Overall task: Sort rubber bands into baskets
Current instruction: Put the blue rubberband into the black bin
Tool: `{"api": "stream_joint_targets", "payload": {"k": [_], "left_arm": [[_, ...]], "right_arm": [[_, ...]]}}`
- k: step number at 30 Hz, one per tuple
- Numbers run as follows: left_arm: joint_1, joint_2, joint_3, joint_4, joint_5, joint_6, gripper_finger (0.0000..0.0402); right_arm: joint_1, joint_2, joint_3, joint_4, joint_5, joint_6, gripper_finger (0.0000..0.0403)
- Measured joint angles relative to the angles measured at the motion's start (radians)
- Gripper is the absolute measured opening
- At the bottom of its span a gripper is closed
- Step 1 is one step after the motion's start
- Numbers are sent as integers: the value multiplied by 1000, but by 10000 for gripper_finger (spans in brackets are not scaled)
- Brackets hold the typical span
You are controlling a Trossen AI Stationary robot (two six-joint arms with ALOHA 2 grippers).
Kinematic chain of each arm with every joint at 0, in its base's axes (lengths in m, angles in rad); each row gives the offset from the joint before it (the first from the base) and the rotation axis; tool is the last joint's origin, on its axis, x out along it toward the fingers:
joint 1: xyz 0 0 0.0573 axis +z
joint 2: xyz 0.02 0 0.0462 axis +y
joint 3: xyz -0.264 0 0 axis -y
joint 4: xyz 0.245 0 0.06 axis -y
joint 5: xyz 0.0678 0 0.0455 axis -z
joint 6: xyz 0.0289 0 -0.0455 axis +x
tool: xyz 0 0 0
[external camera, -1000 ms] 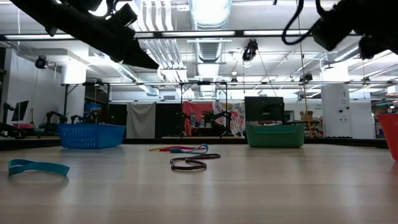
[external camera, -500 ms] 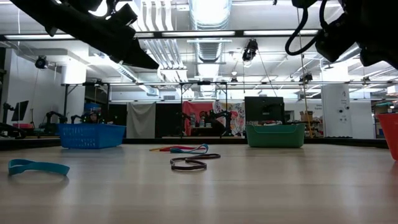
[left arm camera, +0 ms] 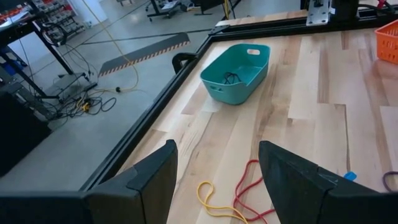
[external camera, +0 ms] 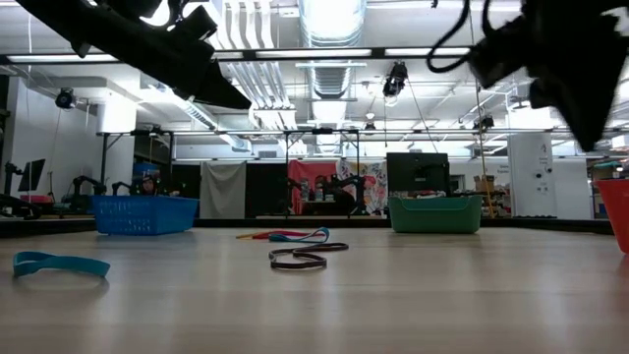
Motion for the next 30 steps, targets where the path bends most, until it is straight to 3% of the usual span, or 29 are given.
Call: {"api": "stream_joint_targets", "payload": {"k": [9, 19, 30], "left_arm": [[0, 0, 0, -21, 64, -32, 208], [-1, 0, 0, -134, 322, -107, 208], [-10, 53, 0, -71, 357, -123, 208]], "right_arm": [[-75, 0, 0, 329, 56, -230, 125], [-132, 0, 0, 538, 228, -519, 113], [-157, 0, -3, 867, 175, -861, 135]]}}
